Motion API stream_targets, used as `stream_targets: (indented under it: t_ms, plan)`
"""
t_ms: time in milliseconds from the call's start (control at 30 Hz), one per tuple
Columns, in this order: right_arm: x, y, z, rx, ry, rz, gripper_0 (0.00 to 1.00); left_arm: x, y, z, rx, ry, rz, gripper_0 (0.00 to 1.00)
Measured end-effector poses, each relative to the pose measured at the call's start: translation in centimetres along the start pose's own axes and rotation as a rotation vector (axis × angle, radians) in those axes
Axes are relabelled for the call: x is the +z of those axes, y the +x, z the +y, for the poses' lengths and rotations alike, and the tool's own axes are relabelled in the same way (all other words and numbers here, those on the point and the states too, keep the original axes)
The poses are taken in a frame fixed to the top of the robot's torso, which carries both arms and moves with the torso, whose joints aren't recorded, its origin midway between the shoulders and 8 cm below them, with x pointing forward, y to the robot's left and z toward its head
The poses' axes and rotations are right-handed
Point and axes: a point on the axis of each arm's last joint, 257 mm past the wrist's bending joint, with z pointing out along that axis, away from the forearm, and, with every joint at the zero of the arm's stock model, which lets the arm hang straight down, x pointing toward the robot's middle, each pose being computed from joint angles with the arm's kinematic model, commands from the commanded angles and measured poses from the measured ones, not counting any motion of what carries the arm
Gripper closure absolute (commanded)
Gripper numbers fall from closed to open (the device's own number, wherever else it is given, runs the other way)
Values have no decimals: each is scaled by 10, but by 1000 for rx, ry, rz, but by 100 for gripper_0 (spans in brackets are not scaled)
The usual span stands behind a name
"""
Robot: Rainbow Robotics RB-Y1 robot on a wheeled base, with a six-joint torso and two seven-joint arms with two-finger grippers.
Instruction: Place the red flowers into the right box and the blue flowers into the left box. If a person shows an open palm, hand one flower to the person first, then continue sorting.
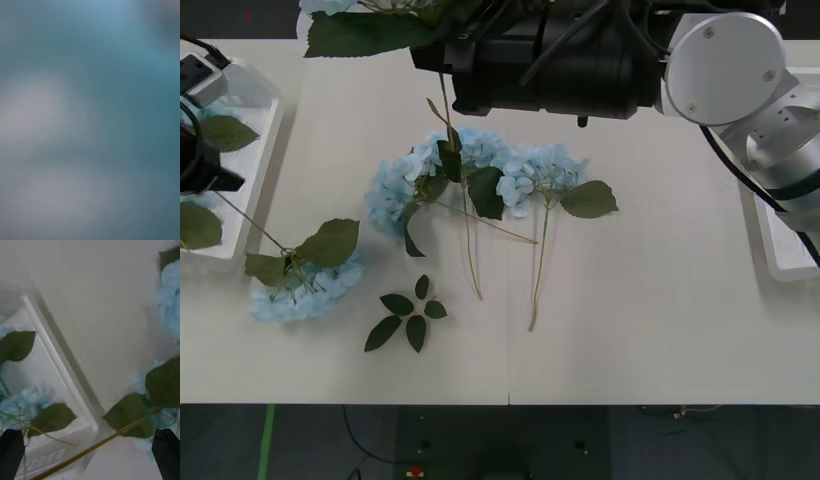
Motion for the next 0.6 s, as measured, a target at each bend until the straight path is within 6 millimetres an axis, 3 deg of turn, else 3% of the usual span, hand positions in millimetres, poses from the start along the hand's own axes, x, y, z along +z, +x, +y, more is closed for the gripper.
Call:
stream_targets:
  t_ms: [100, 233, 467, 600]
  plan:
    - [10, 2, 1, 14, -6, 1, 100, -20, 19, -7, 367, -18, 30, 0]
    - [25, 1, 4, 28, -17, 1, 100, -25, 46, -19, 657, -18, 99, 0]
    - [42, -3, 4, 35, -18, -10, 100, -20, 82, -12, 722, -100, 274, 0]
    - [48, -1, 4, 35, -17, 0, 100, -2, 75, -10, 845, -224, 386, 0]
